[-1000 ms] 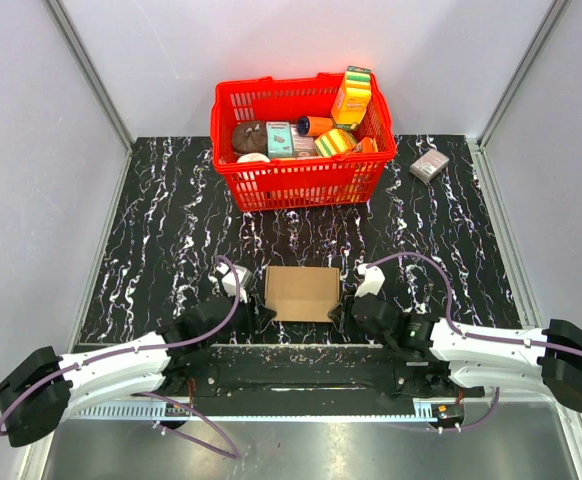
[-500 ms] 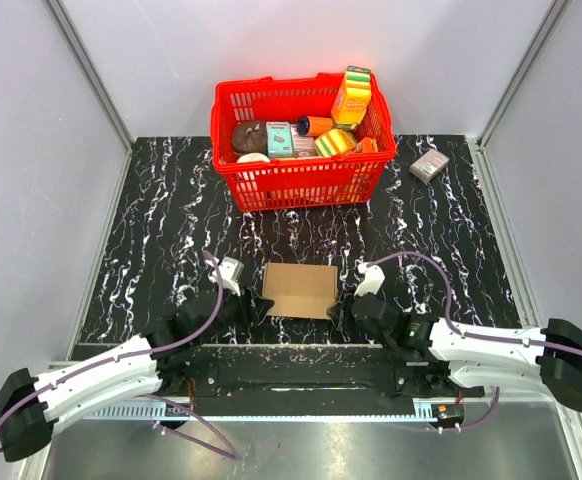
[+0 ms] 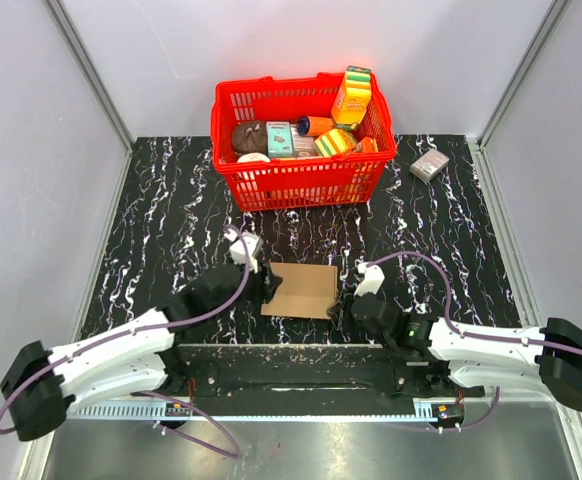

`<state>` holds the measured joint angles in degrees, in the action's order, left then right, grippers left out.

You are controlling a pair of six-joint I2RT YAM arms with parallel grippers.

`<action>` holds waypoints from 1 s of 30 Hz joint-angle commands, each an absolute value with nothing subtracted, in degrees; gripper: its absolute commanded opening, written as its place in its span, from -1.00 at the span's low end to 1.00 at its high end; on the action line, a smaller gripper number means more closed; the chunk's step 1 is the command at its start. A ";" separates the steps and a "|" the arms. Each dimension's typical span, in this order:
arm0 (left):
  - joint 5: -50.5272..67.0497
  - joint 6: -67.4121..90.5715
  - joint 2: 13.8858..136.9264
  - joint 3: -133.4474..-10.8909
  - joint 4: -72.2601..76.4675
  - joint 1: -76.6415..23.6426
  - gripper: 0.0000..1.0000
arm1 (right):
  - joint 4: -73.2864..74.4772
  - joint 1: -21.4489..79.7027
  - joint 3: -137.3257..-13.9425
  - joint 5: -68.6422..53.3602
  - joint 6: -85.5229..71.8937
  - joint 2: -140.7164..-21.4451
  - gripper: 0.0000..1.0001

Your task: Fold the paper box

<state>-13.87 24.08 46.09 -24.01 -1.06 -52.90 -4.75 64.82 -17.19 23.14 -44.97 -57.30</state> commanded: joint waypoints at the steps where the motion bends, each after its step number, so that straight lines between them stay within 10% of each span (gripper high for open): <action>1: -6.54 19.25 56.23 -30.40 8.17 -49.41 0.01 | -6.15 65.04 -17.14 25.75 -44.56 -56.95 -0.29; 30: 8.53 15.29 84.90 -42.19 12.39 -47.72 -0.12 | -6.94 64.60 -16.96 26.63 -45.44 -59.06 -0.29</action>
<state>6.66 16.27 84.07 -41.15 8.82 -47.99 -4.91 64.82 -17.06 24.45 -45.01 -58.48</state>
